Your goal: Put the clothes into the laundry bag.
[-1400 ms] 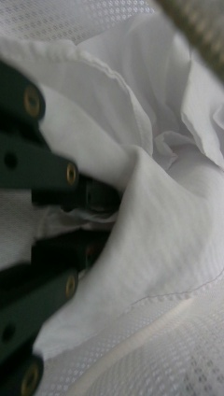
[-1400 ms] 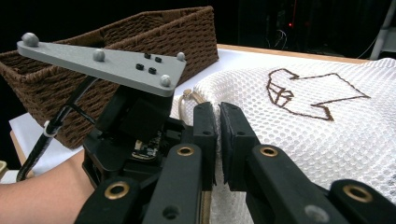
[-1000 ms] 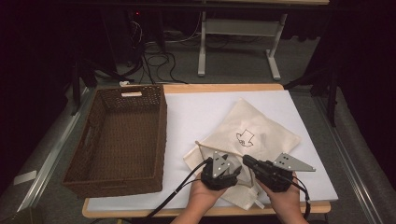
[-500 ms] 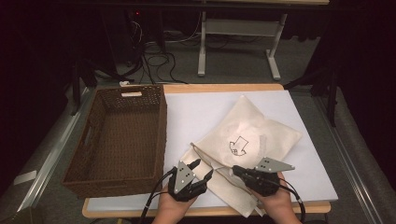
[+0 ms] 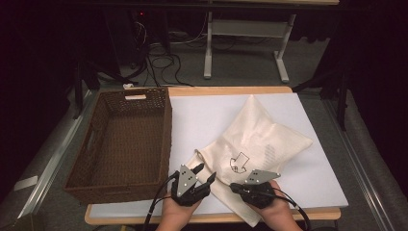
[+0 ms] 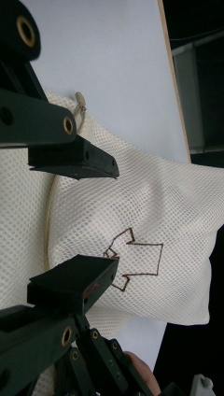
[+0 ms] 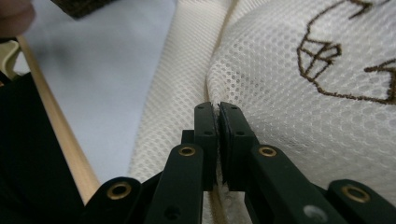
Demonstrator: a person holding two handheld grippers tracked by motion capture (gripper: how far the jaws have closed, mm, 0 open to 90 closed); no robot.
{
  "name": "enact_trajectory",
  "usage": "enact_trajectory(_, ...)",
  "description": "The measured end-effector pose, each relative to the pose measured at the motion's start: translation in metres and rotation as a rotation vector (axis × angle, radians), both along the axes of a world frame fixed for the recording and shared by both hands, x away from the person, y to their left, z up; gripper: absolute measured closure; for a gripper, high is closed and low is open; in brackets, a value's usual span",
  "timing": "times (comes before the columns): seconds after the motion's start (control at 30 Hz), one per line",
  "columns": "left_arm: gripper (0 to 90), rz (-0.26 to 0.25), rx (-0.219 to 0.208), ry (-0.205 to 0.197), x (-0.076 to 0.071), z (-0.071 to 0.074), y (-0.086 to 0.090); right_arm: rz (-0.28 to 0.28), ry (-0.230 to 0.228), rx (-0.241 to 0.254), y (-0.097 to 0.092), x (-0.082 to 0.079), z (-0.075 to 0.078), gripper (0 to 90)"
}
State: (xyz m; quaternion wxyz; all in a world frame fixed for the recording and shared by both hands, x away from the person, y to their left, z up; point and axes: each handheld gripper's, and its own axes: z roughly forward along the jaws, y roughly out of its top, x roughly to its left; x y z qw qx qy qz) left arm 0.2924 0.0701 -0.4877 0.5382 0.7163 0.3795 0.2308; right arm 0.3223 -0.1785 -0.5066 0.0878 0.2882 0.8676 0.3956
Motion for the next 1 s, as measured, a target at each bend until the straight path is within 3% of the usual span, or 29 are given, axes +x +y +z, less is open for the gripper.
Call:
enact_trajectory(0.13,48.6,-0.004,0.019,-0.002,0.000,-0.002,-0.003,-0.044,0.003,-0.054,0.000,0.005,-0.006,87.1)
enact_trajectory(0.33,49.1,0.012,0.043,-0.001,0.002,-0.004,-0.002,-0.083,-0.014,-0.085,-0.006,0.008,-0.004,87.3)
enact_trajectory(0.47,48.9,0.026,0.039,0.011,0.006,-0.005,0.001,-0.132,0.021,-0.094,-0.022,0.014,-0.001,87.3)
enact_trajectory(0.6,49.1,0.045,0.041,0.015,0.010,-0.007,0.001,-0.142,0.037,-0.112,-0.031,0.018,0.002,87.2)
enact_trajectory(0.77,48.7,0.048,0.049,0.042,0.013,-0.012,0.002,-0.139,0.014,-0.157,-0.033,0.019,0.004,87.3)
enact_trajectory(0.9,48.6,0.045,0.052,0.047,0.015,-0.013,0.002,-0.181,0.003,-0.183,-0.056,0.019,0.006,87.3)
enact_trajectory(1.0,48.5,0.044,0.046,0.051,0.017,-0.013,0.001,-0.236,0.021,-0.168,-0.079,0.020,0.007,87.2)
